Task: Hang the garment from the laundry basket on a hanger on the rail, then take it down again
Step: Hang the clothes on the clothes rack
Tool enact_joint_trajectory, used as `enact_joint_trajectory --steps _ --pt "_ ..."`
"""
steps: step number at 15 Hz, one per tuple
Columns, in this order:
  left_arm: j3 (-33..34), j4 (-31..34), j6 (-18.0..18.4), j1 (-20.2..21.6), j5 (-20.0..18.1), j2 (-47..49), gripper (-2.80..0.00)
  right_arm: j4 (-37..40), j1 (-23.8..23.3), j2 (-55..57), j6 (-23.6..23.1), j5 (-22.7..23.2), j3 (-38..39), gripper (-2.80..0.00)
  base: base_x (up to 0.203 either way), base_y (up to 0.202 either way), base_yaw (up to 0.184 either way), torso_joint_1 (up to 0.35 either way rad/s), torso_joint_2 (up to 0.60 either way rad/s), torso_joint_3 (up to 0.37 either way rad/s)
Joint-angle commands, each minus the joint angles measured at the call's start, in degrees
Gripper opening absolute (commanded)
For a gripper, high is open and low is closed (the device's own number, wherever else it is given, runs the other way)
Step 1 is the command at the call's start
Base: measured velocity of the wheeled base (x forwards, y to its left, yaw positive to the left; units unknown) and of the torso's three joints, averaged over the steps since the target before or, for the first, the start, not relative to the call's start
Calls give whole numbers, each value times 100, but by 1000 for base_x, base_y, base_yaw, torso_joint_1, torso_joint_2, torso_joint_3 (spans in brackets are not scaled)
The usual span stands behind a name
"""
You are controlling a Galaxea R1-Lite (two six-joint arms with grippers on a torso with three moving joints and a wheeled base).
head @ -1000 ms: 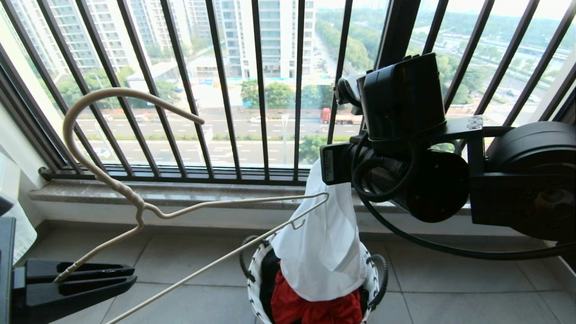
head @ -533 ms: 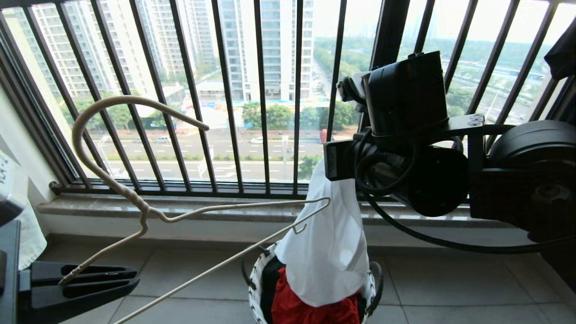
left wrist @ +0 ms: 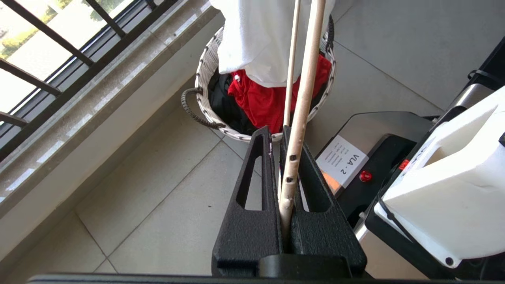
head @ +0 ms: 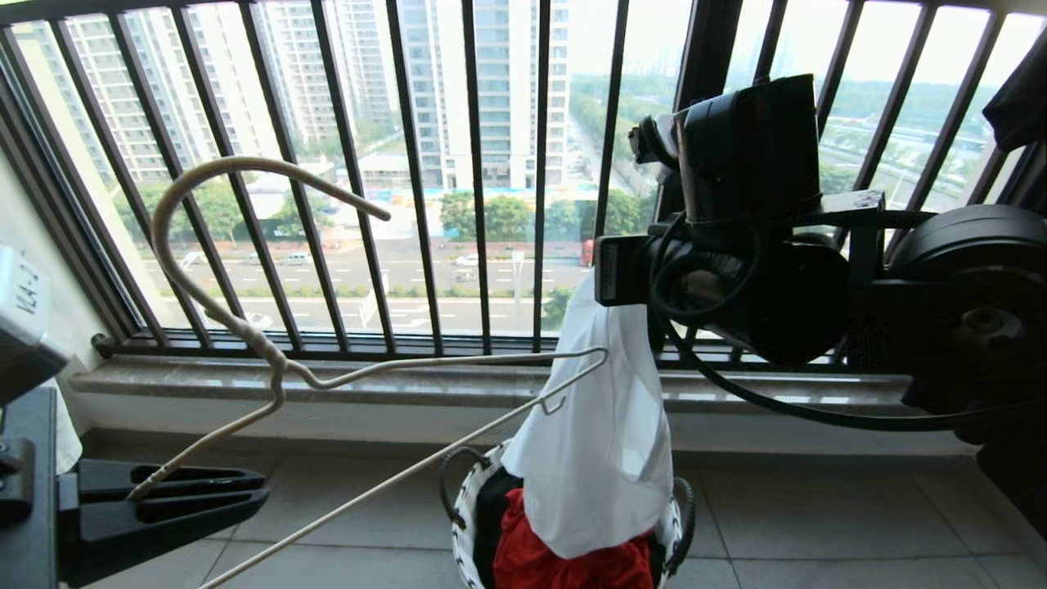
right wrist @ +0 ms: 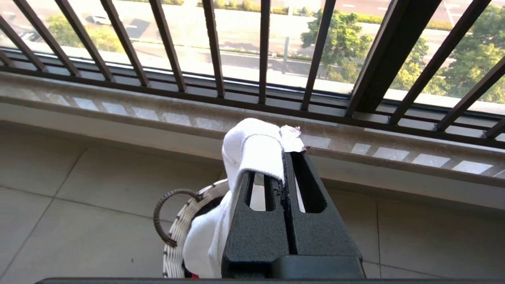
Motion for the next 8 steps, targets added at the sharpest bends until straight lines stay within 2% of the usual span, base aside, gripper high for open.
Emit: enact_joint_trajectory --steps 1,4,6,8 --pt "161 -264 16 1 -5 121 -280 -65 -3 32 19 -4 -9 -280 0 0 0 0 0 0" --pt "347 -727 12 1 110 183 -280 -80 -3 118 174 15 -68 -280 0 0 0 0 0 0" --pt "392 -792 21 1 432 290 -280 -80 -3 120 177 28 -72 -280 0 0 0 0 0 0" --pt "384 -802 12 1 450 332 -280 -80 2 111 177 28 -70 -280 0 0 0 0 0 0"
